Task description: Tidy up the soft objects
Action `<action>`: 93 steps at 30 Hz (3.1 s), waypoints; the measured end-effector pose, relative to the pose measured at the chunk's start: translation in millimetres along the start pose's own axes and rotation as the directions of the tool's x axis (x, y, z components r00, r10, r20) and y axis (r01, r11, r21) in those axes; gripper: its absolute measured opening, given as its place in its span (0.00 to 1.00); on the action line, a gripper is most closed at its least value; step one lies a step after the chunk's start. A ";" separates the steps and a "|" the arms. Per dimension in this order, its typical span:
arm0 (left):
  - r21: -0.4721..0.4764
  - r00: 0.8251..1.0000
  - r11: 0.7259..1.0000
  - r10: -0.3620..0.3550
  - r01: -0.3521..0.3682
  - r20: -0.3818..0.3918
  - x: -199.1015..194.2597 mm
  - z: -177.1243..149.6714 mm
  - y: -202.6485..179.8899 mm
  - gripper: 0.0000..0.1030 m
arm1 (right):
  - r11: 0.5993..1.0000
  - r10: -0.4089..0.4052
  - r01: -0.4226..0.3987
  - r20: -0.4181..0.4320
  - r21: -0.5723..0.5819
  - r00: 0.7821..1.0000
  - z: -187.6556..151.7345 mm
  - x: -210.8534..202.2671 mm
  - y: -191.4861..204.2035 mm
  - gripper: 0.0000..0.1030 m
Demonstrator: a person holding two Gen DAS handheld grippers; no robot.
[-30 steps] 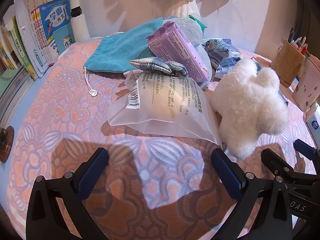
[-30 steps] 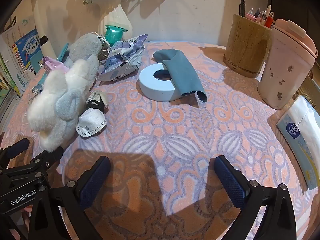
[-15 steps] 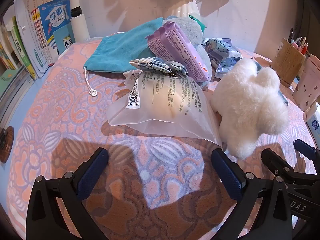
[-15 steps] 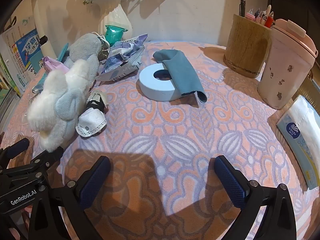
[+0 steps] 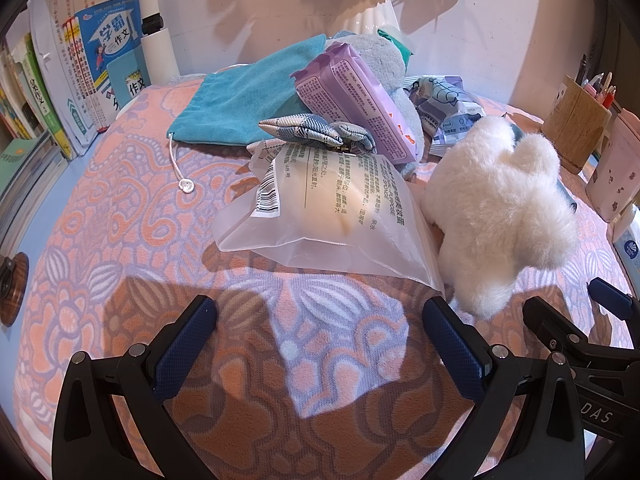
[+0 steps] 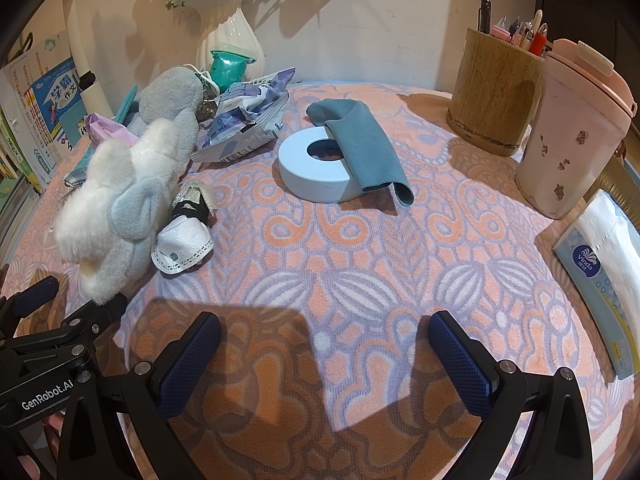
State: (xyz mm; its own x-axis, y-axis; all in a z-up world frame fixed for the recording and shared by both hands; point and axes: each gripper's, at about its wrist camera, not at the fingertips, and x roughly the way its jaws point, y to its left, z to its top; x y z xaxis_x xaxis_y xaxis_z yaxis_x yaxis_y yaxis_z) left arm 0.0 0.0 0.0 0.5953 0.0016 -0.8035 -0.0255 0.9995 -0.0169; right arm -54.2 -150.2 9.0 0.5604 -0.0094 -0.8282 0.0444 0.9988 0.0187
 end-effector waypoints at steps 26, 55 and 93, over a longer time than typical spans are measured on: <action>0.000 1.000 1.000 0.004 -0.004 -0.002 0.7 -0.4 1.5 0.99 | 1.000 0.000 0.000 0.001 0.006 1.000 0.4 1.4 -0.7 1.00; -0.002 1.000 1.000 0.006 -0.006 -0.002 0.4 -0.5 1.8 0.99 | 1.000 0.000 0.000 0.000 0.006 1.000 2.8 2.3 -0.3 1.00; 0.119 0.992 0.985 -0.125 0.122 0.014 -25.3 39.2 26.5 0.99 | 0.824 0.562 -0.567 0.127 0.004 0.818 44.4 -37.5 21.5 0.68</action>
State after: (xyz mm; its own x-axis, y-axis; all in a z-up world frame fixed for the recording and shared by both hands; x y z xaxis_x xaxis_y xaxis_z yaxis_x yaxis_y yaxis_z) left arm 15.7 27.6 43.2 0.6050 -0.1228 -0.7867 0.1434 0.9887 -0.0441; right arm -37.5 -130.5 65.2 0.5883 0.5473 -0.5953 -0.2773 0.8281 0.4872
